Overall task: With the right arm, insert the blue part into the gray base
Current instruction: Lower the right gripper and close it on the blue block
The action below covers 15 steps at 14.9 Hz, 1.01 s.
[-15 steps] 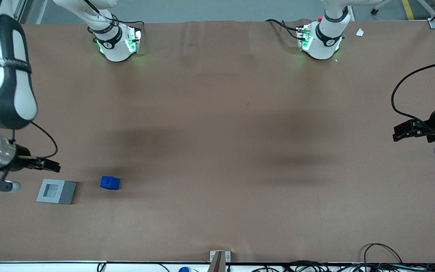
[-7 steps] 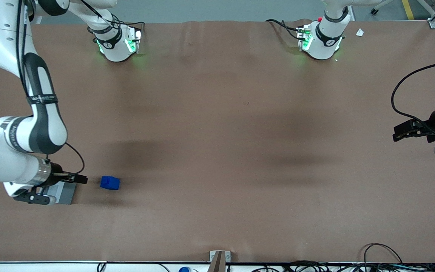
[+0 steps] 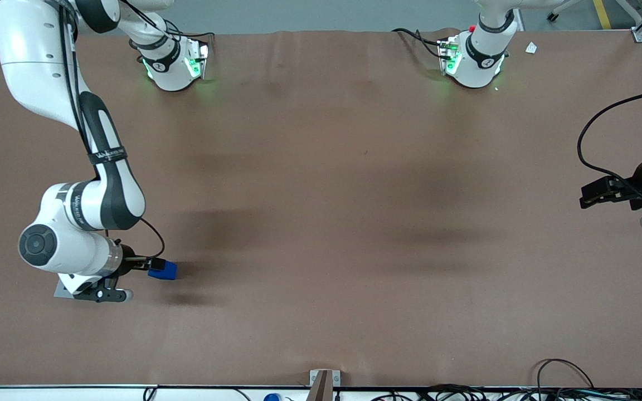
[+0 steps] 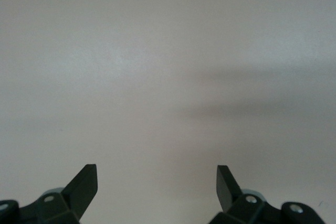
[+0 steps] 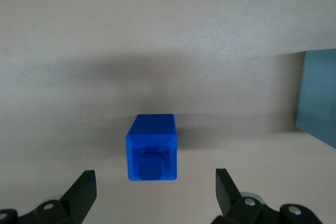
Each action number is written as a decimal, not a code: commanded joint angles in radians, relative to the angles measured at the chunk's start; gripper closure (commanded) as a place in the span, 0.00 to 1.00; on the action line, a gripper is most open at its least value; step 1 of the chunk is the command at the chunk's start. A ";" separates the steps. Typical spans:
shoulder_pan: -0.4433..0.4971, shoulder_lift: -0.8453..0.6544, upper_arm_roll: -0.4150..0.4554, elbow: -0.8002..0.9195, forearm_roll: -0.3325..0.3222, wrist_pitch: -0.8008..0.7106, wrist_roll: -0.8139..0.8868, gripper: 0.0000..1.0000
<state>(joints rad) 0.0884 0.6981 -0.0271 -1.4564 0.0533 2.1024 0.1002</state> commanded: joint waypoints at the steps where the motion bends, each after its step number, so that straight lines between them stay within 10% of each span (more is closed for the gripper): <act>1: 0.001 0.014 -0.004 -0.024 -0.029 0.045 0.027 0.00; 15: 0.014 0.046 -0.004 -0.030 -0.017 0.080 0.110 0.00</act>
<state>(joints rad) 0.0942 0.7495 -0.0296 -1.4701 0.0405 2.1695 0.1629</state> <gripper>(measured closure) 0.000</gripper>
